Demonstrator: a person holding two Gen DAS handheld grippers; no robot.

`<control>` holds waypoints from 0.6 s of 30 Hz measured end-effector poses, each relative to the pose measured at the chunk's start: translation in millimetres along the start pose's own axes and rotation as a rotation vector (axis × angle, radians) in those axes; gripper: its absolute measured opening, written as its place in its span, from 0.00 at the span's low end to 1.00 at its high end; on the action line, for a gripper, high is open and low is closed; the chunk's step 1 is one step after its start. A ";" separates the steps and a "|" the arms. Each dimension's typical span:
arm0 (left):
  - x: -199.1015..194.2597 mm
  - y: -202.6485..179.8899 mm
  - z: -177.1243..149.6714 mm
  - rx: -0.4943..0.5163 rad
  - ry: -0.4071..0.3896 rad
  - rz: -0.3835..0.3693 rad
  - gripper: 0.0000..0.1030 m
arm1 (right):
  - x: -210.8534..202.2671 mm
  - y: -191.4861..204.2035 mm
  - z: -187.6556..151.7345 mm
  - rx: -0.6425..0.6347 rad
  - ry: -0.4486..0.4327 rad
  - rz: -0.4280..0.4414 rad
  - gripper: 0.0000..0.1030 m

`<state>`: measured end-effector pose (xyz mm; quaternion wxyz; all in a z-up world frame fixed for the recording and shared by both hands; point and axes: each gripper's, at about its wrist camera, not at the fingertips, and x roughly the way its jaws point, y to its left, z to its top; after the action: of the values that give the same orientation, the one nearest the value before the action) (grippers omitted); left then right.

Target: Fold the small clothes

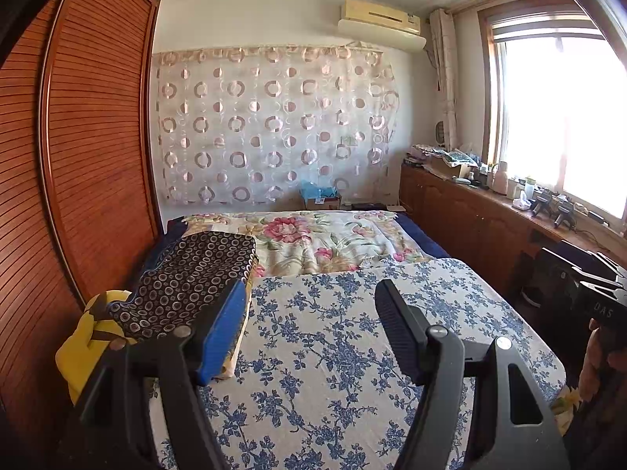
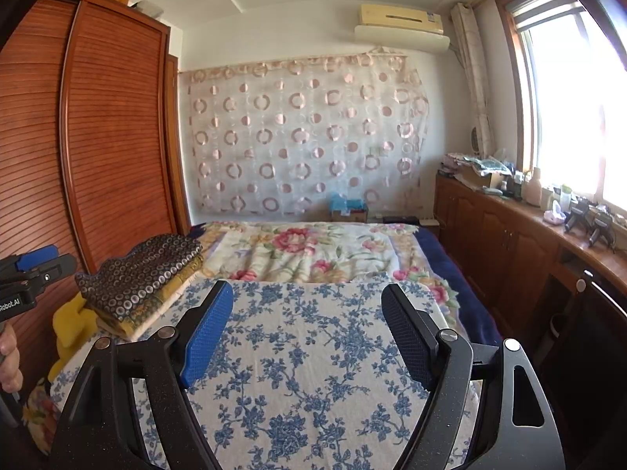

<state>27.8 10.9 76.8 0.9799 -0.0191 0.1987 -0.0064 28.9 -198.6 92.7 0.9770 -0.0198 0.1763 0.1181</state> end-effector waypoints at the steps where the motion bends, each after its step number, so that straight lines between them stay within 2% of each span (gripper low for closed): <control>1: 0.1 -0.1 -0.1 0.000 0.001 0.000 0.66 | -0.1 -0.2 0.0 0.000 0.000 0.001 0.78; 18: -0.3 1.3 -0.4 0.002 0.001 0.002 0.66 | 1.2 1.7 -1.6 0.002 0.000 -0.001 0.78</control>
<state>27.4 12.2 76.5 0.9797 -0.0180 0.1994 -0.0054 29.0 -196.8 90.8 0.9771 -0.0191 0.1762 0.1174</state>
